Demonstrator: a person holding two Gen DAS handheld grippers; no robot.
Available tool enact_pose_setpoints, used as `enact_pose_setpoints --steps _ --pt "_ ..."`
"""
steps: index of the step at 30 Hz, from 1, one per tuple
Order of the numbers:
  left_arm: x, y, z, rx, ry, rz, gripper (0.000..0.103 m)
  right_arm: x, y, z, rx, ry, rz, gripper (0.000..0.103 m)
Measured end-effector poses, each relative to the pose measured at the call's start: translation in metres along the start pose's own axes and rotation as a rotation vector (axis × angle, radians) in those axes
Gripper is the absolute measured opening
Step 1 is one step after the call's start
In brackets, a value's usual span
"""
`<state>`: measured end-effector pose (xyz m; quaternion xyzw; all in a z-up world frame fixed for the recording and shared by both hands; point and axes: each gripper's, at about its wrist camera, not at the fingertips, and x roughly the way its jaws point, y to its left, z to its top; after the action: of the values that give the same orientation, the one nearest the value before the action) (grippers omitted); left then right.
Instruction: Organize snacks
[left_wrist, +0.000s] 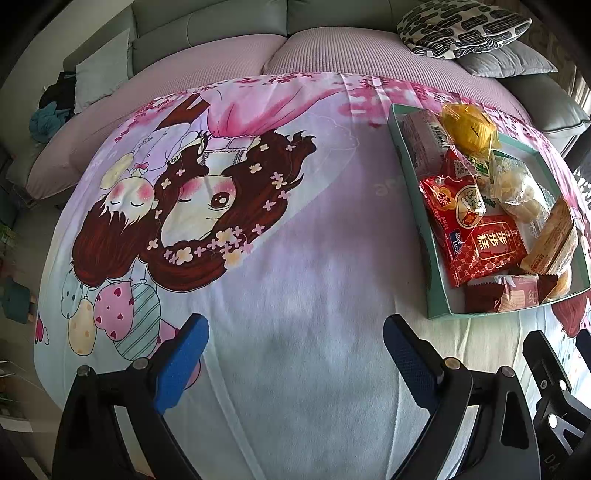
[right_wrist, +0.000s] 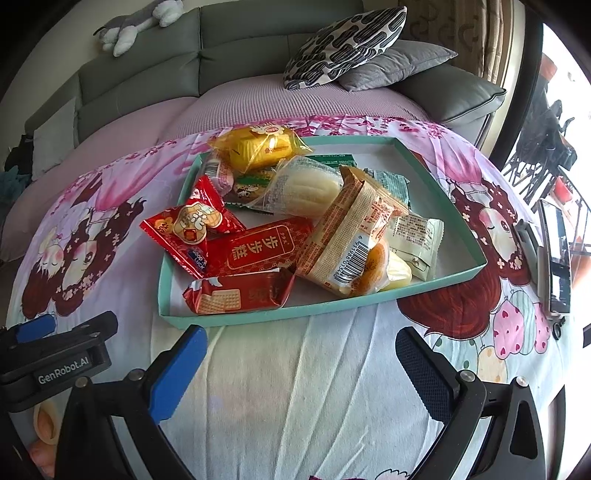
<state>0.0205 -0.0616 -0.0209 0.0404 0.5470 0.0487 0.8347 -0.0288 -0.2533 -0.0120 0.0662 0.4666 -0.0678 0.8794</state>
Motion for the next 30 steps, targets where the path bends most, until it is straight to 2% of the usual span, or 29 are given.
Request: enact_pose_setpoints --steps 30 --pt "0.0027 0.0012 0.0 -0.001 0.005 0.004 0.096 0.0027 0.0004 -0.0007 0.001 0.014 0.0 0.103"
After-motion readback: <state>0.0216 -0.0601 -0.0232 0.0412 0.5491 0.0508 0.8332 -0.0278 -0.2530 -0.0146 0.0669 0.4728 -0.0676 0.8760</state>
